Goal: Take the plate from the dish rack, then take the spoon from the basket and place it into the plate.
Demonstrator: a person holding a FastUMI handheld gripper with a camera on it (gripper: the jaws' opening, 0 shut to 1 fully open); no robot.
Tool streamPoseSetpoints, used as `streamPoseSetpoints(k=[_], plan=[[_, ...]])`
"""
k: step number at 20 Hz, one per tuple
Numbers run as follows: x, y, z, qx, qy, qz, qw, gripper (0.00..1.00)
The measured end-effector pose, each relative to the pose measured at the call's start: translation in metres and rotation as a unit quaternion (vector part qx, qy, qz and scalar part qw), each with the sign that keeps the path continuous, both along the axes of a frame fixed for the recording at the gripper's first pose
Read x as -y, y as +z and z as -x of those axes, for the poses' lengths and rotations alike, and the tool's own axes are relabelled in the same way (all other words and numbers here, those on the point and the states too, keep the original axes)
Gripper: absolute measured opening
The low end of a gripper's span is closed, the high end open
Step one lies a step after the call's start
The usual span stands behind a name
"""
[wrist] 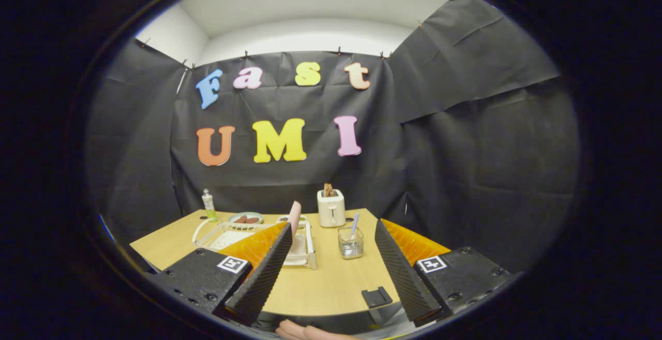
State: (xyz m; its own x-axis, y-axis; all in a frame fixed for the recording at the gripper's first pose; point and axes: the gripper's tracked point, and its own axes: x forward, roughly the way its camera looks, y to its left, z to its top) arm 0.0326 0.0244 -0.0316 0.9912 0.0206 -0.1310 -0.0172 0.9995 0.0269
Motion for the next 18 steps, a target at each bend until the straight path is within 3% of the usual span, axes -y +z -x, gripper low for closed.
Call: streamPoseSetpoints(k=[11, 18], plan=[[-0.057, 0.009, -0.121, -0.128, 0.024, 0.036, 0.991, 1.0], [-0.076, 0.011, -0.228, -0.223, -0.015, 0.049, 0.974, 1.0]])
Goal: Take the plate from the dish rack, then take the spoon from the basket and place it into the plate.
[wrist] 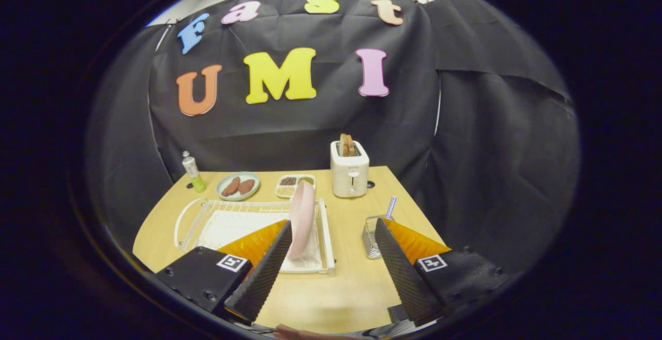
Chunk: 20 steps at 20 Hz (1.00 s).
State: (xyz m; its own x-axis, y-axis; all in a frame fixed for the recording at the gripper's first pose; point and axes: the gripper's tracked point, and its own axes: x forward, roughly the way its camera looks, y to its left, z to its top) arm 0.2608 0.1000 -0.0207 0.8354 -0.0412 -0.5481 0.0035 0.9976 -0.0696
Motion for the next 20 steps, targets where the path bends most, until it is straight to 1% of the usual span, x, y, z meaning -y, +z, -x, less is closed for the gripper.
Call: streamPoseSetpoints(k=[1, 4, 5, 8, 10, 12, 14, 17, 20], plan=[[-0.006, -0.001, -0.014, -0.009, 0.0, -0.001, 1.0, 1.0], [-0.027, -0.016, -0.045, -0.039, 0.022, -0.009, 0.999, 1.0], [-0.037, -0.024, -0.053, -0.061, 0.037, -0.003, 0.997, 1.0], [-0.049, -0.034, -0.074, -0.1, 0.048, 0.034, 0.993, 0.97], [-0.047, -0.047, -0.088, -0.133, 0.033, 0.064, 0.989, 0.91], [-0.044, -0.051, -0.101, -0.153, 0.013, 0.087, 0.984, 0.88], [-0.042, -0.049, -0.114, -0.162, -0.005, 0.101, 0.982, 0.8], [-0.046, -0.053, -0.125, -0.189, -0.011, 0.105, 0.976, 0.59], [-0.047, -0.064, -0.136, -0.226, -0.014, 0.114, 0.967, 0.48]])
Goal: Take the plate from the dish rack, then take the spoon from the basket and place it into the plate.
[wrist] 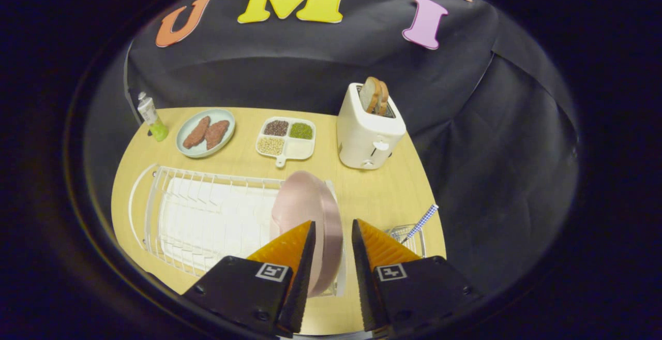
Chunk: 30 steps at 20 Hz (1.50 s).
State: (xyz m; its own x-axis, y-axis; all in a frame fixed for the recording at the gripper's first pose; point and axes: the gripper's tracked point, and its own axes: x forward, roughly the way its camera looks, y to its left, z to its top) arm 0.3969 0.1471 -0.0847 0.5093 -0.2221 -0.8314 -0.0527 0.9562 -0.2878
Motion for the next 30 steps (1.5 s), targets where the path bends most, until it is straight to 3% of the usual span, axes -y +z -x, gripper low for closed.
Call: streamPoseSetpoints(k=[4, 6, 9, 18, 22, 30], plan=[[0.001, -0.01, 0.003, -0.057, -0.002, 0.009, 0.998, 0.33], [0.009, -0.012, 0.001, -0.06, -0.025, 0.023, 0.998, 0.3], [0.005, -0.008, 0.001, -0.042, -0.046, 0.031, 0.998, 0.17], [-0.001, 0.024, 0.01, 0.061, -0.109, 0.061, 0.99, 0.16], [-0.014, 0.033, 0.034, 0.061, -0.096, 0.008, 0.993, 0.16], [-0.017, 0.027, 0.123, 0.049, -0.005, -0.152, 0.987, 0.16]])
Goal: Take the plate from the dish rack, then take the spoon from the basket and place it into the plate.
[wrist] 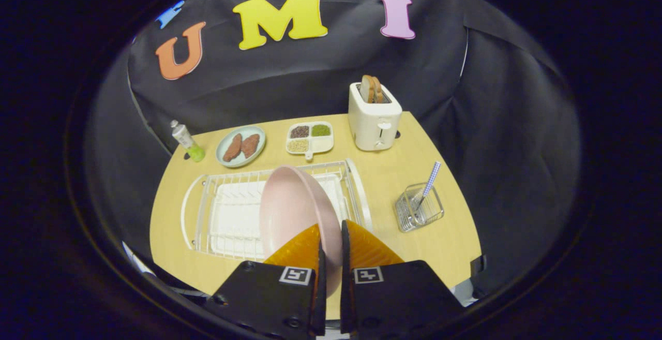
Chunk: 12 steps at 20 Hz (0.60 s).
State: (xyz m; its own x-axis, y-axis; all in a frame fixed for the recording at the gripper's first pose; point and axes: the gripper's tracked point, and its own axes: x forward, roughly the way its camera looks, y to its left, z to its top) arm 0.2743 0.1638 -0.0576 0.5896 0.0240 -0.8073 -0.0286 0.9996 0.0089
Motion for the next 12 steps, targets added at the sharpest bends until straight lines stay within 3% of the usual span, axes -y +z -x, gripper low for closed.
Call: streamPoseSetpoints(k=[4, 8, 12], plan=[[0.019, -0.015, 0.055, 0.033, 0.016, -0.043, 0.998, 0.16], [0.026, -0.062, 0.106, 0.038, 0.019, -0.085, 0.995, 0.16], [0.033, -0.116, 0.126, 0.038, 0.012, -0.085, 0.996, 0.16]])
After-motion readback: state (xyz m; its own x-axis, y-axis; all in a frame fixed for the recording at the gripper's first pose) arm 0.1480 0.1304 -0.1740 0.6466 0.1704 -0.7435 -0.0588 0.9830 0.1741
